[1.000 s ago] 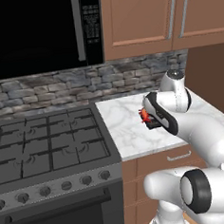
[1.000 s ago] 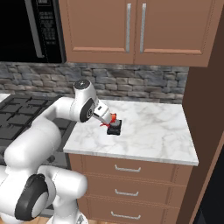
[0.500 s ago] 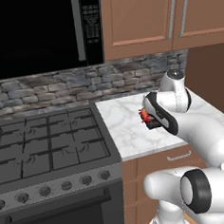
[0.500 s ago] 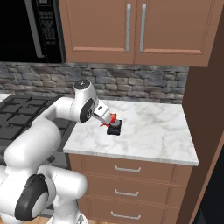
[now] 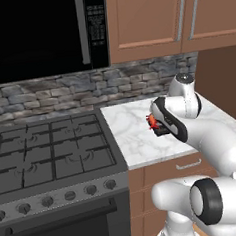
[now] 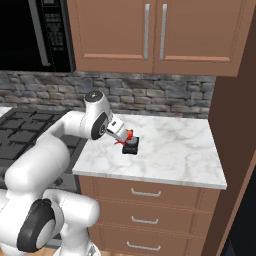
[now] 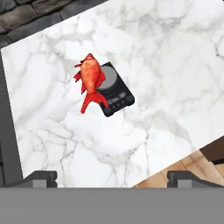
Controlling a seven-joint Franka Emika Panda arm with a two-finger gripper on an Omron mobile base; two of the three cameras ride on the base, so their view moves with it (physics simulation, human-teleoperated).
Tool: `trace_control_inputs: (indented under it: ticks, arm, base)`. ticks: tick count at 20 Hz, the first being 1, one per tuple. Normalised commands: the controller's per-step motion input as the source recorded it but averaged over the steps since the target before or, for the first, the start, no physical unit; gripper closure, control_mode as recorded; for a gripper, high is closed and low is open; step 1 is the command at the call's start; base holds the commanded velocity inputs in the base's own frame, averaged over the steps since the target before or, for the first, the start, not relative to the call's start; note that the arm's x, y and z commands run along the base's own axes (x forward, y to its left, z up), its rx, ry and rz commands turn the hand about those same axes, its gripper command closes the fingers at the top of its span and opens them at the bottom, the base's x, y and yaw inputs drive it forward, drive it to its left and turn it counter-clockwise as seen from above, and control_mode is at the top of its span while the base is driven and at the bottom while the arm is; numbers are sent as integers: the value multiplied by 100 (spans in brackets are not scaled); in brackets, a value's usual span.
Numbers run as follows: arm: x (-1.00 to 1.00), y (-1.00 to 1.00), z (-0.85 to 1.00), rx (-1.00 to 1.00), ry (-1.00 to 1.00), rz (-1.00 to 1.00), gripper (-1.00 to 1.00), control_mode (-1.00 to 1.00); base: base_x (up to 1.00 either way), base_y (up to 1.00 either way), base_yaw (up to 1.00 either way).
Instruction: Take the fish from the fridge and place it on the digital scale on the counter by the fridge. Wait a few seconds for a reading, then move it to the plate on the dining counter.
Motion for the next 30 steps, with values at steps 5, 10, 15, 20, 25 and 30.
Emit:
trace_control_inputs:
  ticks: [5, 10, 15, 20, 25, 30]
  arm:
    - [0, 0, 0, 0, 0, 0, -100, -100]
    - [0, 0, 0, 0, 0, 0, -100, -100]
    - [0, 0, 0, 0, 0, 0, -100, -100]
    - [0, 0, 0, 0, 0, 0, -100, -100]
    - [0, 0, 0, 0, 0, 0, -100, -100]
    - [0, 0, 0, 0, 0, 0, -100, -100]
  base:
    - [0, 0, 0]
    - [0, 0, 0]
    - [0, 0, 0]
    - [0, 0, 0]
    - [0, 0, 0]
    - [0, 0, 0]
